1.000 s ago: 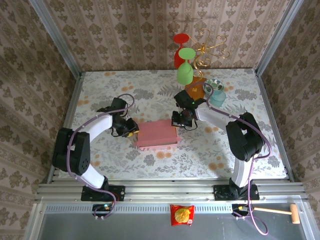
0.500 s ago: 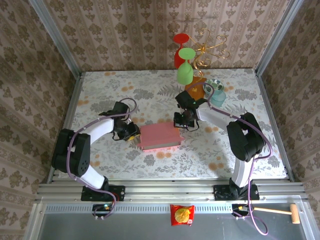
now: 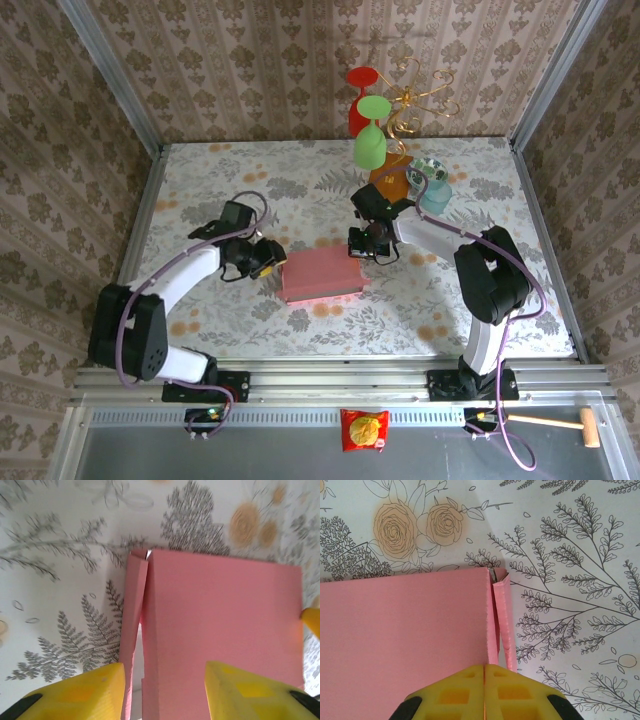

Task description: Fold the paper box

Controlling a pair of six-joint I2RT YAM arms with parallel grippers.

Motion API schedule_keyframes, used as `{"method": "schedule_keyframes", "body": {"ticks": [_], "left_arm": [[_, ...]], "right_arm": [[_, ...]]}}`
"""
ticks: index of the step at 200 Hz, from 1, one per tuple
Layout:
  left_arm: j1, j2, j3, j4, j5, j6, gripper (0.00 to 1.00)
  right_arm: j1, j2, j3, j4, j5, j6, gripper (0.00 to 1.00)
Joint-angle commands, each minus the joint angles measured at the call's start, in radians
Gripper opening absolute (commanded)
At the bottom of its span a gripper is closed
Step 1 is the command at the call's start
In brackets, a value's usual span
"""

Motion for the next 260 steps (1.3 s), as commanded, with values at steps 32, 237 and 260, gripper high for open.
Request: {"method": "schedule_keyframes", "body": {"ticks": [32, 237, 260], "left_arm": [[-0.013, 0.039, -0.029, -0.014, 0.048, 0.047, 0.47], [-0.018, 0.129, -0.133, 0.151, 0.028, 0.066, 0.14], [-0.018, 0.137, -0.13, 0.14, 0.025, 0.077, 0.13]], "right_arm": [[0.009, -0.018, -0.015, -0.028, 0.027, -0.02, 0.08], [-0.193, -0.202, -0.292, 0.2, -0.391, -0.117, 0.68], [-0.209, -0.165, -0.343, 0.305, -0.483, -0.107, 0.7]]}}
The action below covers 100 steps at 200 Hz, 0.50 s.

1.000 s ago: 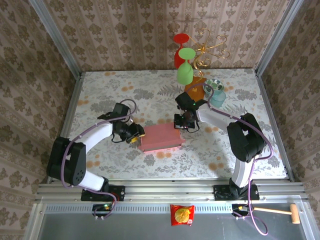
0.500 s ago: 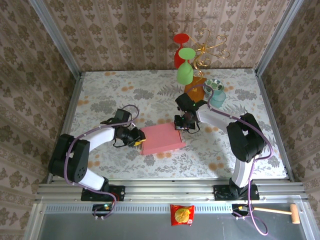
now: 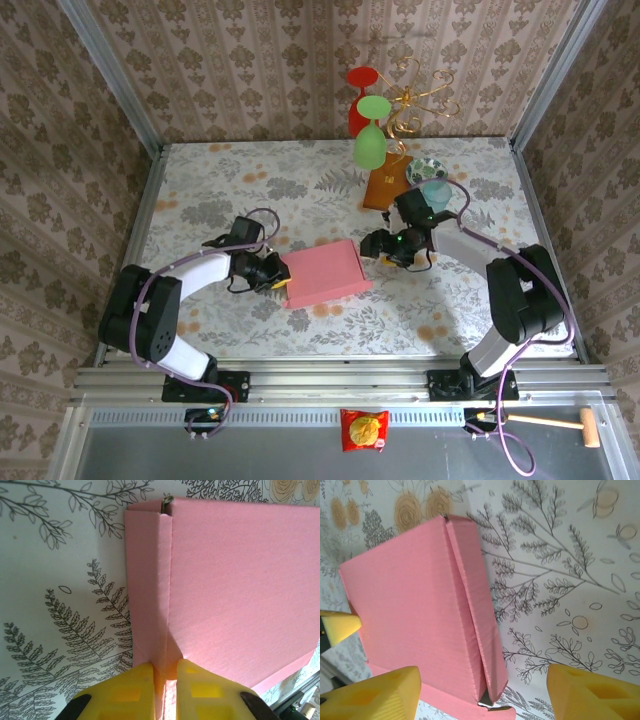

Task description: Fold the paper box

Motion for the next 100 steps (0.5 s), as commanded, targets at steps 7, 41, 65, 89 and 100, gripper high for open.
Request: {"method": "schedule_keyframes", "body": {"ticks": [7, 41, 65, 89, 100], "left_arm": [[0.002, 0.046, 0.0, -0.062, -0.073, 0.038, 0.13], [0.005, 0.041, 0.004, -0.092, -0.095, 0.057, 0.08], [0.022, 0.034, -0.02, -0.085, -0.1, 0.055, 0.07], [0.044, 0.025, -0.044, -0.054, -0.087, 0.055, 0.06], [0.055, 0.025, -0.05, -0.044, -0.079, 0.061, 0.04]], "right_arm": [[-0.006, 0.047, -0.055, 0.152, -0.19, -0.016, 0.7], [-0.008, 0.131, -0.048, 0.226, -0.264, -0.008, 0.71], [-0.009, 0.172, -0.044, 0.225, -0.284, -0.027, 0.71], [-0.017, 0.192, -0.056, 0.251, -0.3, -0.034, 0.71], [-0.016, 0.198, -0.06, 0.269, -0.319, -0.035, 0.71]]}}
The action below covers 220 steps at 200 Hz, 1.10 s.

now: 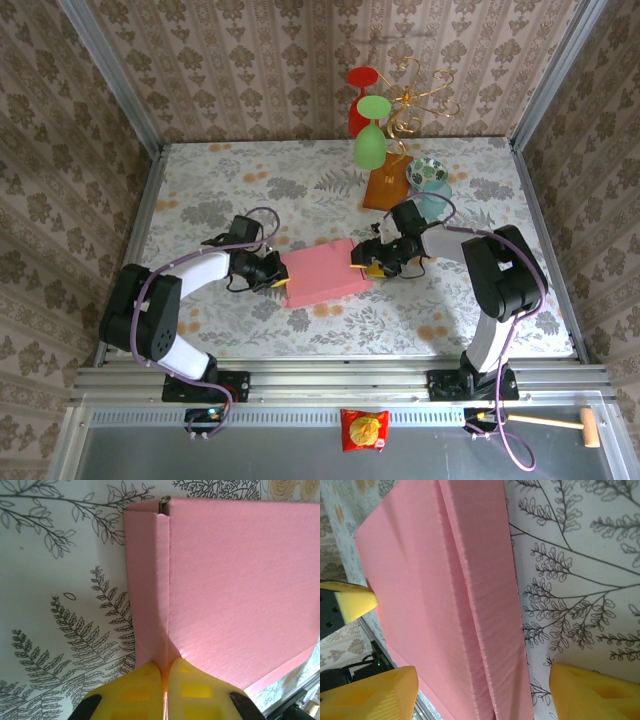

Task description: Fold the paper box

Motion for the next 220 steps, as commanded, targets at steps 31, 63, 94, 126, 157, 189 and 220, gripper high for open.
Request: {"method": "schedule_keyframes", "body": {"ticks": [31, 63, 94, 126, 157, 189, 220], "left_arm": [[0.055, 0.031, -0.054, -0.047, -0.084, 0.047, 0.0], [0.078, 0.025, -0.074, -0.045, -0.084, 0.054, 0.0], [0.093, 0.021, -0.087, -0.056, -0.093, 0.071, 0.0], [0.118, 0.027, -0.119, -0.032, -0.086, 0.063, 0.0], [0.137, 0.032, -0.134, -0.019, -0.083, 0.068, 0.0], [0.148, 0.048, -0.131, -0.015, -0.075, 0.077, 0.0], [0.152, 0.048, -0.128, -0.004, -0.073, 0.078, 0.0]], "right_arm": [[-0.005, 0.053, 0.003, 0.071, -0.131, -0.033, 0.72], [-0.006, 0.077, 0.03, 0.043, -0.141, -0.061, 0.72], [-0.004, 0.085, 0.02, 0.118, -0.192, -0.017, 0.73], [0.004, 0.114, 0.035, 0.146, -0.225, 0.003, 0.73], [0.016, 0.142, 0.066, 0.178, -0.263, 0.029, 0.73], [0.046, 0.18, 0.12, 0.185, -0.293, 0.048, 0.71], [0.067, 0.205, 0.129, 0.251, -0.305, 0.112, 0.67]]}}
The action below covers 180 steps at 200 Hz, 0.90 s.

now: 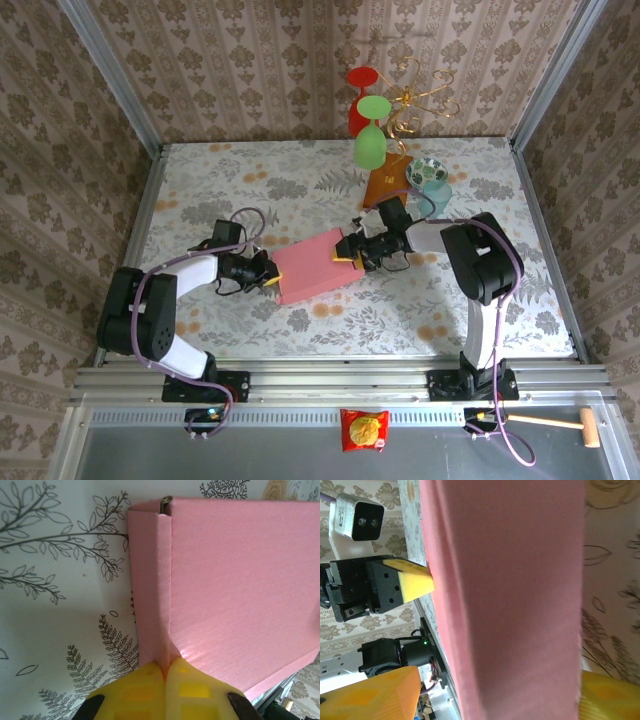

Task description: Fold the paper box

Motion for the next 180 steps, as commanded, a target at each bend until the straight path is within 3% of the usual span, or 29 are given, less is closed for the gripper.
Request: {"method": "schedule_keyframes", "body": {"ticks": [1, 41, 86, 131, 180], "left_arm": [[0.023, 0.056, -0.051, -0.098, -0.184, 0.022, 0.0], [0.031, 0.018, -0.034, -0.086, -0.164, 0.031, 0.0], [0.053, -0.169, 0.056, -0.109, -0.159, -0.016, 0.35], [0.126, -0.297, 0.087, -0.064, -0.129, -0.181, 0.44], [0.187, -0.377, 0.004, -0.011, -0.169, -0.508, 0.56]], "right_arm": [[0.014, 0.031, 0.019, 0.069, -0.048, 0.06, 0.67], [0.037, 0.046, 0.002, 0.188, -0.057, 0.186, 0.6], [0.029, 0.015, -0.027, 0.227, -0.014, 0.436, 0.41], [0.021, -0.033, -0.046, 0.244, 0.019, 0.716, 0.35], [0.013, -0.085, -0.048, 0.172, 0.009, 1.054, 0.32]]}}
